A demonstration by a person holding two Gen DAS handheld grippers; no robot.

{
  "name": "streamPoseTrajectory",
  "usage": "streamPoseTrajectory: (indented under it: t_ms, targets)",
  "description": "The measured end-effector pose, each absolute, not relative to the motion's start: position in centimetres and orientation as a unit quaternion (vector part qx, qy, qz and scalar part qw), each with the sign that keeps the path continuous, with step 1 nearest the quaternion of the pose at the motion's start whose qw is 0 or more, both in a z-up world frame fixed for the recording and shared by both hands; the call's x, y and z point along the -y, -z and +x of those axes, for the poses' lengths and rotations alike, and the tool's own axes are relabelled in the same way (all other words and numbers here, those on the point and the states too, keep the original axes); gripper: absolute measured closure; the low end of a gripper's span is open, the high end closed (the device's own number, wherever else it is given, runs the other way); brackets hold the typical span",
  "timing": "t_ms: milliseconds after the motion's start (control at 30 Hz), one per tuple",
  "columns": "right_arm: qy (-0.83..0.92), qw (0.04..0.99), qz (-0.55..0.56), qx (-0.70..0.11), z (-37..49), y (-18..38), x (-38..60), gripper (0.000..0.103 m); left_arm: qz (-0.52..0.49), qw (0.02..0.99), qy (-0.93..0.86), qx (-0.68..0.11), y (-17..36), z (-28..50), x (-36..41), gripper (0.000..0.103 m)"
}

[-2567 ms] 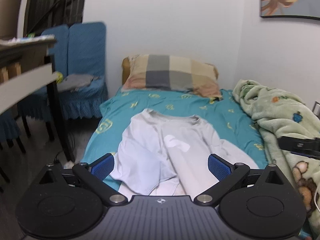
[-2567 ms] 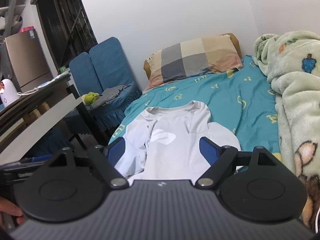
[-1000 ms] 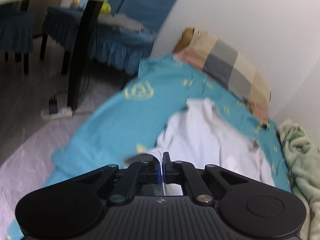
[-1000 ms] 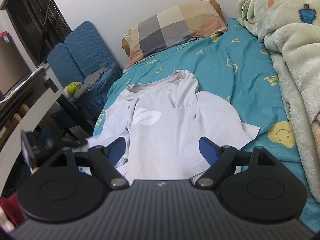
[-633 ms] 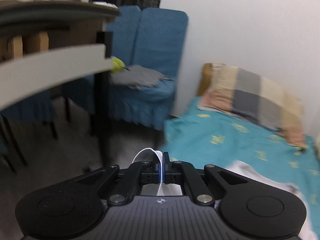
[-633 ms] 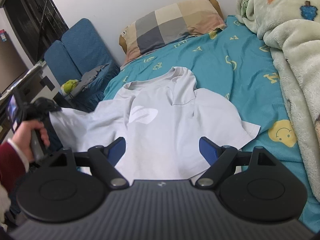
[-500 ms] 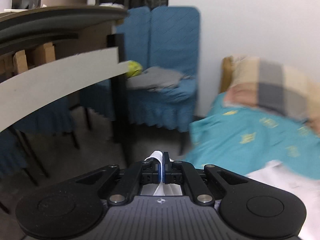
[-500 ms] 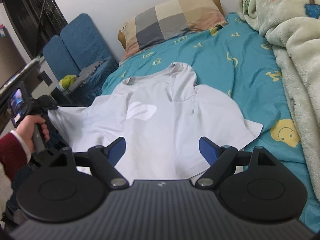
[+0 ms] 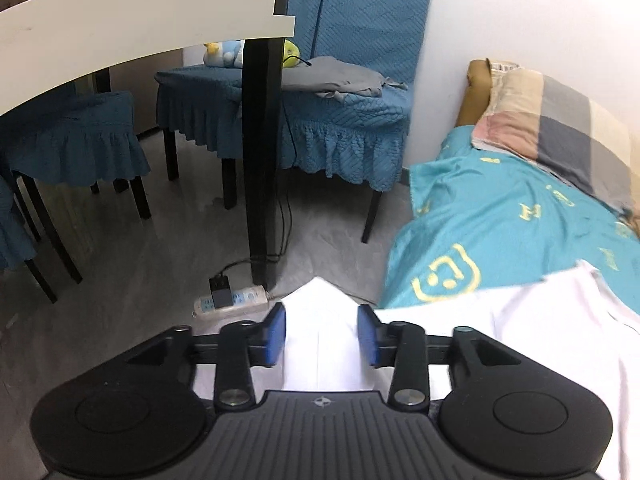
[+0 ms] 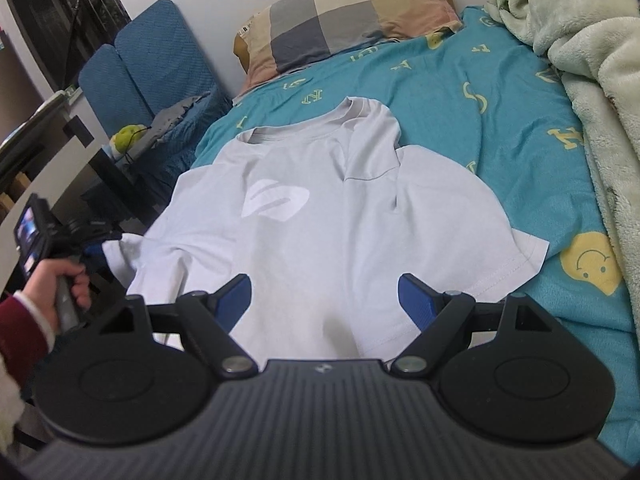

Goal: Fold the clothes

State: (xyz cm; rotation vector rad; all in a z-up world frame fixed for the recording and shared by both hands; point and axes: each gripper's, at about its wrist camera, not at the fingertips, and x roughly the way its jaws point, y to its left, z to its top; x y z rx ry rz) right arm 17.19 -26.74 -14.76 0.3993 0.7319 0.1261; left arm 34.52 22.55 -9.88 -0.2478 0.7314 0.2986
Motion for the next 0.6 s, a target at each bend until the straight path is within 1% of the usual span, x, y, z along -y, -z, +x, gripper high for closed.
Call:
streamPoseTrajectory:
  t_ms: [33, 200, 267, 333, 500, 600]
  targets:
    - [-0.060, 0.913, 0.194, -0.353, 17.1, 14.6, 26.8, 0.021, -0.131, 0.914, -0.141, -0.357, 9.5, 33.2, -22.7, 0.048]
    - [-0.064, 0.914, 0.209, -0.342, 16.1, 13.7, 27.4, 0.021, -0.162, 0.907, -0.092, -0.378, 7.8, 24.5, -21.7, 0.048]
    - [-0.065, 0.916, 0.208, -0.336, 15.5, 13.2, 27.6, 0.021, -0.183, 0.898, -0.060, -0.396, 7.3, 21.1, -20.6, 0.044]
    - [-0.068, 0.916, 0.212, -0.334, 14.9, 12.8, 27.7, 0.021, -0.192, 0.889, -0.033, -0.414, 7.0, 18.0, -19.0, 0.043]
    - [-0.062, 0.921, 0.204, -0.326, 13.6, 12.0, 27.6, 0.021, -0.152, 0.880, 0.012, -0.449, 7.3, 11.4, -13.6, 0.040]
    - [-0.059, 0.924, 0.192, -0.325, 13.1, 11.8, 27.5, 0.021, -0.115, 0.878, 0.031, -0.464, 8.7, 8.9, -11.1, 0.040]
